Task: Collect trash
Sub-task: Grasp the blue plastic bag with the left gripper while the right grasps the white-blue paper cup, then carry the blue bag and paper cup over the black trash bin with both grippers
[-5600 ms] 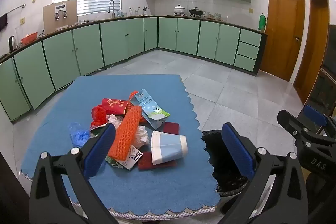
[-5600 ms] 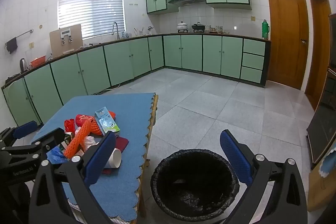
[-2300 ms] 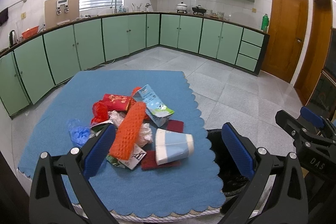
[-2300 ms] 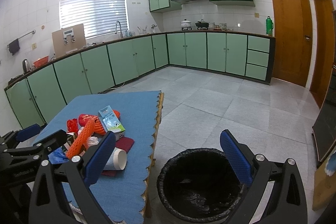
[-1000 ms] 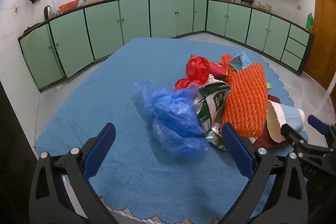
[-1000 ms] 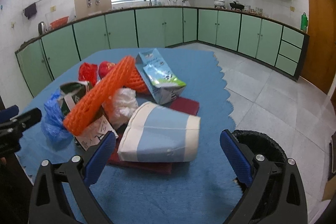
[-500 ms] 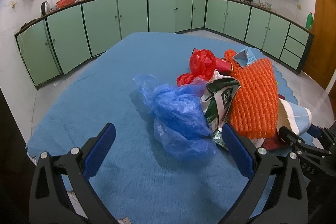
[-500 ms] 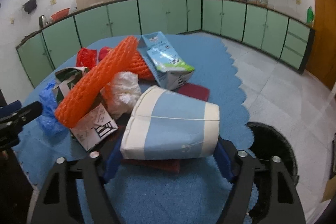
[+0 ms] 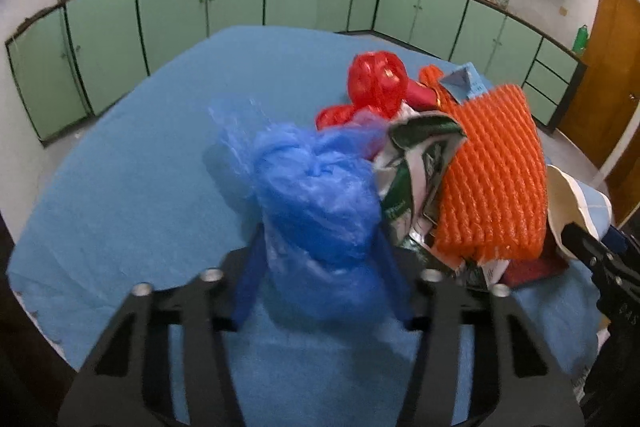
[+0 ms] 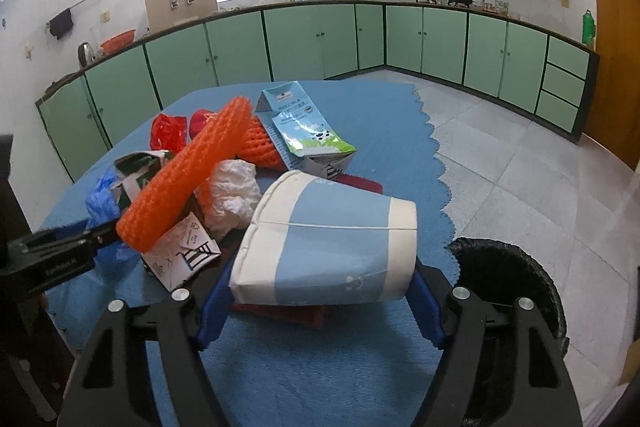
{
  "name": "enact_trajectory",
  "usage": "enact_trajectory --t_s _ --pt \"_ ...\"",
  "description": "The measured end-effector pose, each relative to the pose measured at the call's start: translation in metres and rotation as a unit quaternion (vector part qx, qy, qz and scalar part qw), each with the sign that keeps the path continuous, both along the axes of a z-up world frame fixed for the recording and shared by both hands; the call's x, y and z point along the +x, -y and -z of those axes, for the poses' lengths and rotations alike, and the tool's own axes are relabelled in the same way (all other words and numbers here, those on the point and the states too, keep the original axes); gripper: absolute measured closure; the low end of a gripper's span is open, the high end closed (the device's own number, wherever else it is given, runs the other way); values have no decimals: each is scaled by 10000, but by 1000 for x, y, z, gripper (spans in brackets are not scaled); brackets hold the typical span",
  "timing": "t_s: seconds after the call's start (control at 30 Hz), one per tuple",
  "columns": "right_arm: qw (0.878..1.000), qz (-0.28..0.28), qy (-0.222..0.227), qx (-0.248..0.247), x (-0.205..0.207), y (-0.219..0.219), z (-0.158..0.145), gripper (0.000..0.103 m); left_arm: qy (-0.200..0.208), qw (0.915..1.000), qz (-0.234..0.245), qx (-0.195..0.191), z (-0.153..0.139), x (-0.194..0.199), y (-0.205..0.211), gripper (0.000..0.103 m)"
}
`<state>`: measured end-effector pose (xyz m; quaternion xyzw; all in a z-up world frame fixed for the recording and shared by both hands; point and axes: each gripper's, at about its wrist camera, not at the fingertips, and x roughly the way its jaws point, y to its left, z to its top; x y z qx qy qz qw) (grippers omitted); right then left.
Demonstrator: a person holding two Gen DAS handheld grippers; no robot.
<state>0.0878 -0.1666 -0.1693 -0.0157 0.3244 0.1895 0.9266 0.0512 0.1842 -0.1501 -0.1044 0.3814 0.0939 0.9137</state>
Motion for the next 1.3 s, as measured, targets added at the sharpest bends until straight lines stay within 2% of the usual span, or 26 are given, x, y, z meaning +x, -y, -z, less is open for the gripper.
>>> enact_trajectory --t_s 0.17,0.3,0.57,0.77,0.97,1.3 --pt "10000 -21 18 27 0 0 -2 29 95 9999 48 -8 -2 -2 3 84" --pt "9999 -26 118 73 -2 4 -10 29 309 9994 -134 -43 -16 -10 -2 89" --pt "9990 -116 325 296 -7 12 -36 29 716 9963 -444 152 -55 -27 -12 91" --pt "9976 -157 505 450 -11 20 -56 29 1098 9930 -408 169 -84 -35 -2 91" --pt "9964 -65 664 515 -17 35 -70 29 1296 9914 -58 155 -102 -28 29 91" --pt "9942 421 818 554 -22 81 -87 29 1353 9882 718 72 -107 -5 90 91"
